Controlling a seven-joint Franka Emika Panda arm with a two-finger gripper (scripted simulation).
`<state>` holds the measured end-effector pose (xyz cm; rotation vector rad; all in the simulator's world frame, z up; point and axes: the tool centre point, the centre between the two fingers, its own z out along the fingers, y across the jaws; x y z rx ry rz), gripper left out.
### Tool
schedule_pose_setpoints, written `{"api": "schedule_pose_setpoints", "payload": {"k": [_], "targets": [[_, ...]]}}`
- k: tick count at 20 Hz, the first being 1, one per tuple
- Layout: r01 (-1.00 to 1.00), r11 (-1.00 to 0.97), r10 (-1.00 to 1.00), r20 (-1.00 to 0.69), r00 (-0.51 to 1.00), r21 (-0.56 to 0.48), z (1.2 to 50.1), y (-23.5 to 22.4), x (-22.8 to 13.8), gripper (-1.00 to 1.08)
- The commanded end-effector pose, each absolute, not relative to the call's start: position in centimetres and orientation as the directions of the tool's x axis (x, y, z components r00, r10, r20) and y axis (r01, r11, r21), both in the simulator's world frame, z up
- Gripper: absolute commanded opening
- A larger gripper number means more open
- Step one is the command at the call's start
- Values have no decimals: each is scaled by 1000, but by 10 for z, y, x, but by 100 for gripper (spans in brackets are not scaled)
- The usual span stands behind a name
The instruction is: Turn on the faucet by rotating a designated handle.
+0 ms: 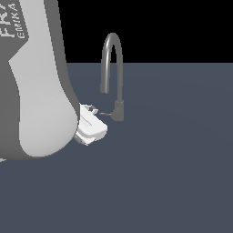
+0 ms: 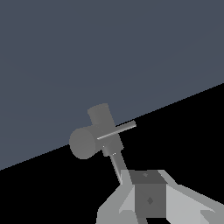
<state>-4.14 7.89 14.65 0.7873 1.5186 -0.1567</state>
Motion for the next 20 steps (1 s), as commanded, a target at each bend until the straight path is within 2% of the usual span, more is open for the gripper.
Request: {"api": "schedule_pose_setpoints", "payload": {"k": [1, 20], "targets": [[523, 786, 340, -937, 78, 329, 138, 77, -38, -100], [283, 957, 68, -998, 5, 66, 81, 52, -8, -100]]}}
